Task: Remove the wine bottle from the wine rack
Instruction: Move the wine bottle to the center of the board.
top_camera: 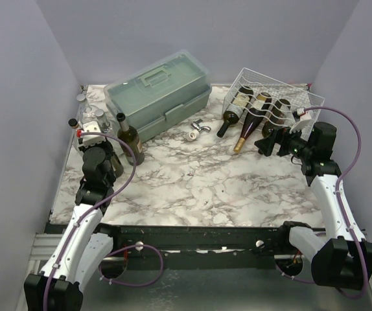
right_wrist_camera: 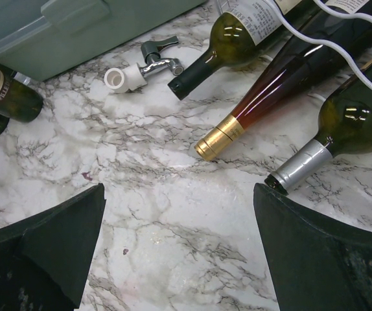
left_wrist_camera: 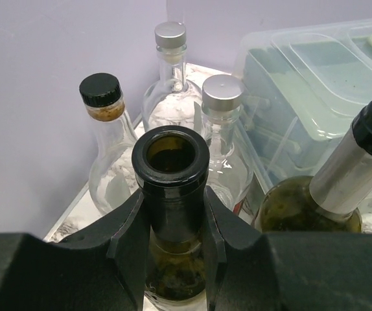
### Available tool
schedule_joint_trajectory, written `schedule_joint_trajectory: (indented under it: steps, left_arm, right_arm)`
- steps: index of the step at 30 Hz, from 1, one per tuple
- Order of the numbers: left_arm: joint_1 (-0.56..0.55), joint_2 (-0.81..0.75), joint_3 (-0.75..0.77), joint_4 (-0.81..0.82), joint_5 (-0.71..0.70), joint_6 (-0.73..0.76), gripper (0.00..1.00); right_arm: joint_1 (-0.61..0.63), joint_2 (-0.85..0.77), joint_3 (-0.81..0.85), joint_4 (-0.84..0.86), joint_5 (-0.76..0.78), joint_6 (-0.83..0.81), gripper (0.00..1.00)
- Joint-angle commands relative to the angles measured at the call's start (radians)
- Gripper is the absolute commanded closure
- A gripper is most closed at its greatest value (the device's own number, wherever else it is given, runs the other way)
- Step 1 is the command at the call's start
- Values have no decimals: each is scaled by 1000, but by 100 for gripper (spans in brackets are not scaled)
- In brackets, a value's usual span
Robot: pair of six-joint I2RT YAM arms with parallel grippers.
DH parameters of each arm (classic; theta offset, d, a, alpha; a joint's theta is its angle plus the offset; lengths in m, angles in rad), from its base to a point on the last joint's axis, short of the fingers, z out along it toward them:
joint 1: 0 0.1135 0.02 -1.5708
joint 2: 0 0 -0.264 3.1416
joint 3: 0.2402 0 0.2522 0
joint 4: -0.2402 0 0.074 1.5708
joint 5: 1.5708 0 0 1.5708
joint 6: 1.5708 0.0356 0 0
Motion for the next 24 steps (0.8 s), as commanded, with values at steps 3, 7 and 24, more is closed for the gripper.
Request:
schedule_joint_trajectory:
  steps: [3, 7, 24]
  left_arm:
    - [25, 14, 25, 130, 84, -30, 99]
    - [28, 21, 24, 130, 91, -27, 84]
    - [29, -45, 26, 111, 100, -31, 33]
  right_arm:
    - [-2, -13, -6, 3, 17, -12, 1]
    - [-2, -13, -7, 3, 17, -11, 0]
    - [-2, -16, -6, 3, 18, -13, 1]
